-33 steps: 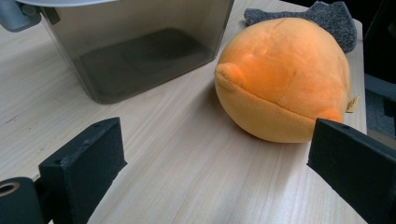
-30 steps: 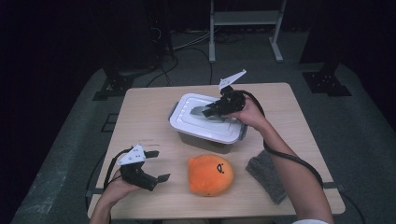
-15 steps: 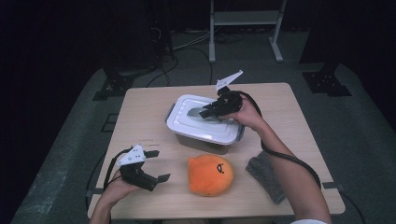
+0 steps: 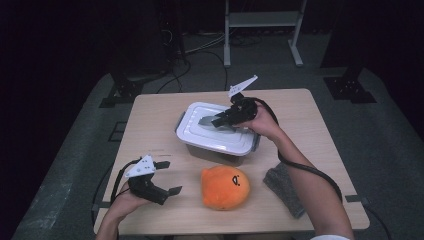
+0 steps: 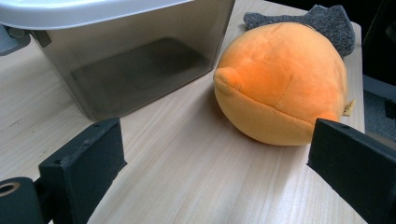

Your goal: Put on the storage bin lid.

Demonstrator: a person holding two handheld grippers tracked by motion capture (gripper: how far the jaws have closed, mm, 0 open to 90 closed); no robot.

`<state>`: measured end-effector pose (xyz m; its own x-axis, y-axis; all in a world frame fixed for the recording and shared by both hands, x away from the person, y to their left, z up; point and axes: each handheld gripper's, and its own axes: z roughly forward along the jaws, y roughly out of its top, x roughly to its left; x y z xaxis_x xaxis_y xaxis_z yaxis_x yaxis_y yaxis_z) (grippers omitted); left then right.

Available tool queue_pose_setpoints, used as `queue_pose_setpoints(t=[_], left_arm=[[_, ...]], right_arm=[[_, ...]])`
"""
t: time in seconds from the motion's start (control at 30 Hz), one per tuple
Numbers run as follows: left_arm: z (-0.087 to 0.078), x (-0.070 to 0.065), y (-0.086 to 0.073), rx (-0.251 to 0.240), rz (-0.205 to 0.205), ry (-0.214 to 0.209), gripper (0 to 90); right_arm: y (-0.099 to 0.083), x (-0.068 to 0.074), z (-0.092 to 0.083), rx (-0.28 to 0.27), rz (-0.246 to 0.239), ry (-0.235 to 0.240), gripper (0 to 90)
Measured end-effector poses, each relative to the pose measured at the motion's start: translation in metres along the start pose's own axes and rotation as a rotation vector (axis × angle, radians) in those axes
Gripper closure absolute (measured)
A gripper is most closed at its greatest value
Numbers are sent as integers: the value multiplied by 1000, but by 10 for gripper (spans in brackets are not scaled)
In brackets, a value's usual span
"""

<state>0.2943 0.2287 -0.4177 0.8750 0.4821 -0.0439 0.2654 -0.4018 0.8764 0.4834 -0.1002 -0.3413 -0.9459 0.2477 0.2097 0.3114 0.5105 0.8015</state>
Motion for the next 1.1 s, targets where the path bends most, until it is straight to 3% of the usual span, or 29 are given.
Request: queue_pose_setpoints(t=[0.77, 1.1], left_arm=[[-3, 0, -1, 5, 2, 7, 28], [-3, 0, -2, 3, -2, 14, 28]], right_arm=[[5, -1, -5, 12, 7, -16, 668], [8, 6, -27, -14, 2, -30, 668]])
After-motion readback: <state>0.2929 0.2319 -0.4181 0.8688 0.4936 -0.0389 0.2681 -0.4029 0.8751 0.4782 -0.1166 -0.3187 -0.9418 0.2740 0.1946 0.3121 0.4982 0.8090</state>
